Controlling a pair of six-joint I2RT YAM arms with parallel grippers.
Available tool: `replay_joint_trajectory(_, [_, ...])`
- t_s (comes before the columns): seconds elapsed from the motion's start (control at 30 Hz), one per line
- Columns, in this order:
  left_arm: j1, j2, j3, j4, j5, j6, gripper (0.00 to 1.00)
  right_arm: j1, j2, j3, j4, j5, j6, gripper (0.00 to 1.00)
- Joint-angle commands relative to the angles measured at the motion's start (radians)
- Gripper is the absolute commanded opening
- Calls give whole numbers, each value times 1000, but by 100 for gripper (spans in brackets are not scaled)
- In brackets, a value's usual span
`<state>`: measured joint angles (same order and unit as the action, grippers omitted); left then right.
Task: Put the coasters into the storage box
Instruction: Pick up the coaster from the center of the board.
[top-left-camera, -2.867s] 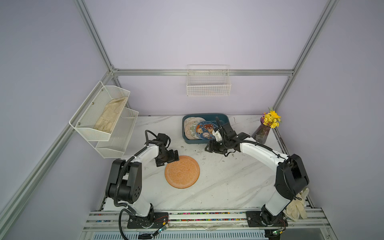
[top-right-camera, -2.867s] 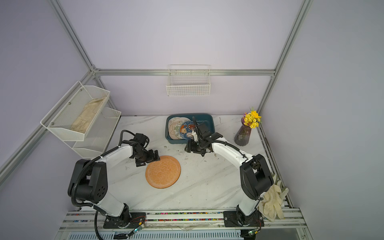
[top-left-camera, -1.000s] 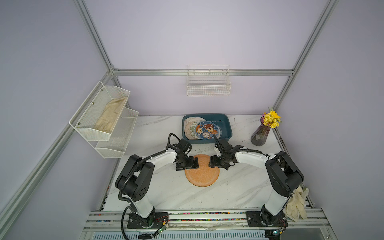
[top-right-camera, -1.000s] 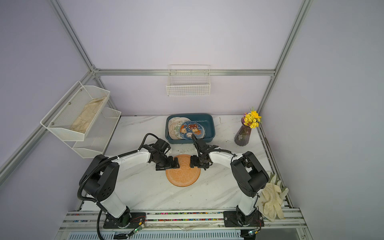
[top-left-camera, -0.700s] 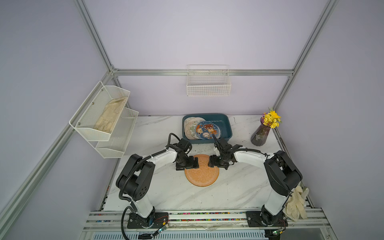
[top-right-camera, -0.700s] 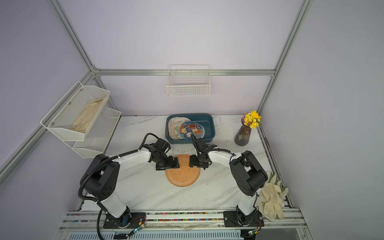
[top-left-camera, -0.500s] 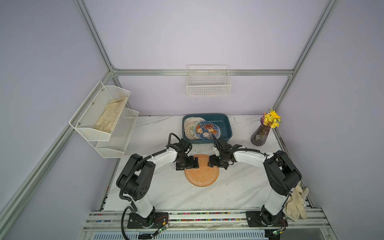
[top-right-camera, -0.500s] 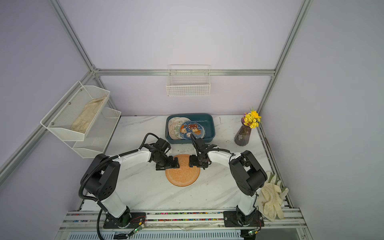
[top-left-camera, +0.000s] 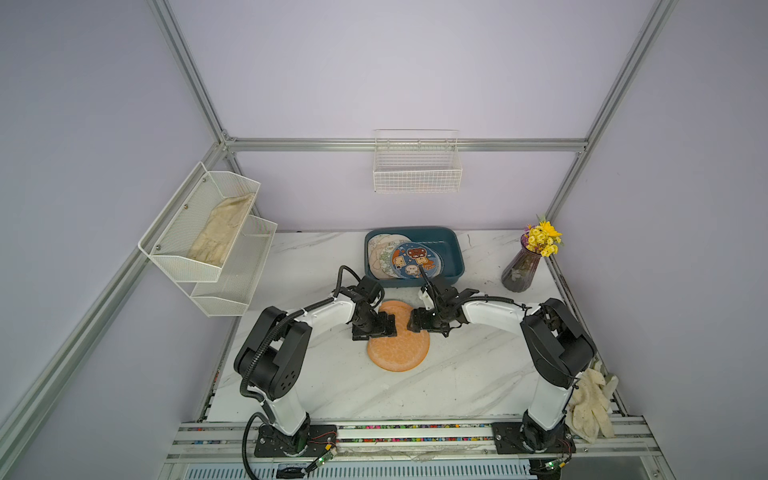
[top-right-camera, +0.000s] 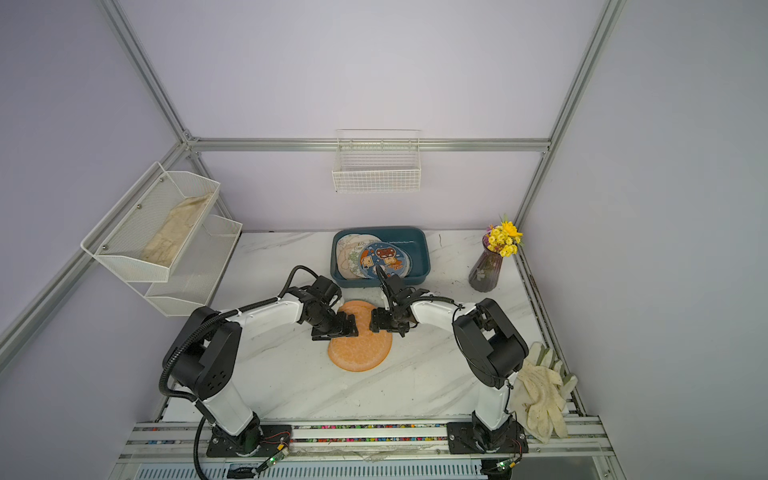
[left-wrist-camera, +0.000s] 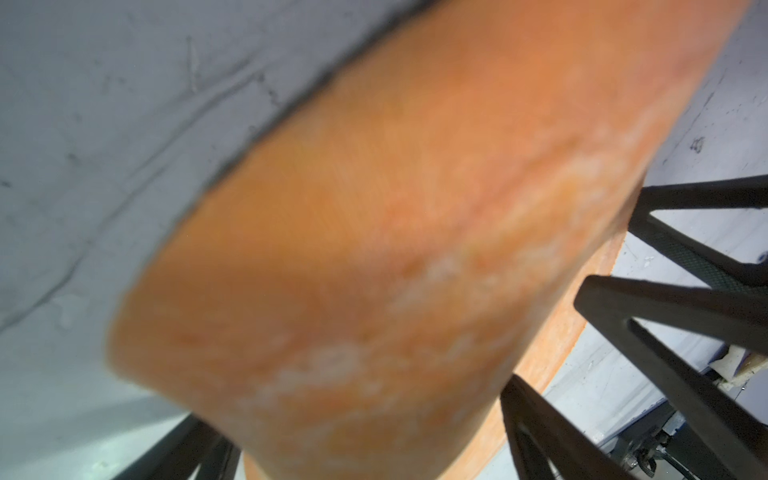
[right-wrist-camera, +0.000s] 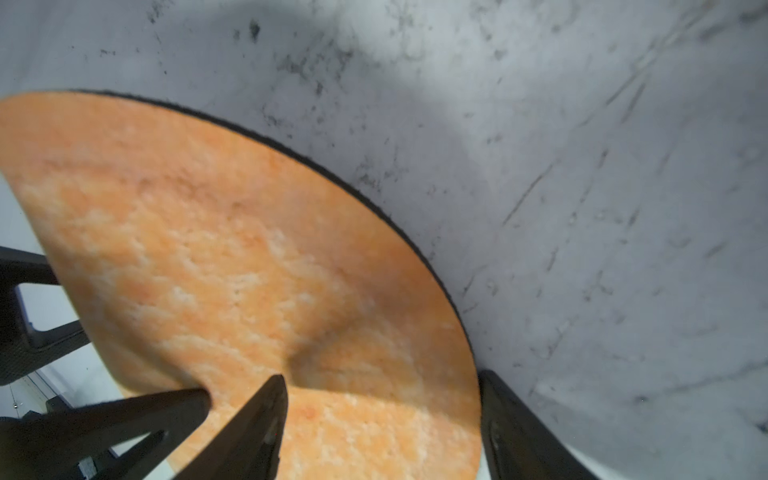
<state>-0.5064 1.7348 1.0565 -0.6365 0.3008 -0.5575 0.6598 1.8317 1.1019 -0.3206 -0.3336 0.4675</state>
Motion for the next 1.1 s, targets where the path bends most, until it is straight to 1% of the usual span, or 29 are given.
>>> replay_joint_trajectory(0.0, [-22, 68, -16, -3, 43, 1, 83, 32, 112, -72, -113, -44, 1, 73])
replay_joint_trajectory(0.17, [-22, 45, -15, -19, 28, -1, 69, 30, 90, -83, -123, -30, -4, 73])
replay_joint_trajectory(0.27, [-22, 39, -14, -30, 31, 1, 50, 31, 68, -98, -121, -21, 2, 73])
replay_joint_trajectory(0.37, [-19, 27, -13, -37, 39, -2, 24, 24, 39, -115, -120, -15, 11, 74])
replay_joint_trajectory(0.4, [-17, 20, -11, -41, 46, -4, 18, 21, 26, -120, -117, -13, 15, 75])
replay_joint_trajectory(0.53, [-3, -17, 15, -66, 61, -5, 2, 3, -28, -146, -117, -17, 23, 77])
replay_joint_trajectory(0.57, [4, -27, 29, -76, 67, -4, 0, -3, -44, -154, -115, -19, 25, 77])
replay_joint_trajectory(0.73, [38, -66, 121, -113, 95, 9, 0, -38, -133, -186, -105, -46, 37, 81])
replay_joint_trajectory(0.83, [59, -61, 200, -125, 127, 11, 0, -55, -168, -191, -104, -65, 44, 82])
replay_joint_trajectory(1.07, [96, 7, 458, -155, 181, 13, 0, -90, -265, -209, -107, -91, 78, 85])
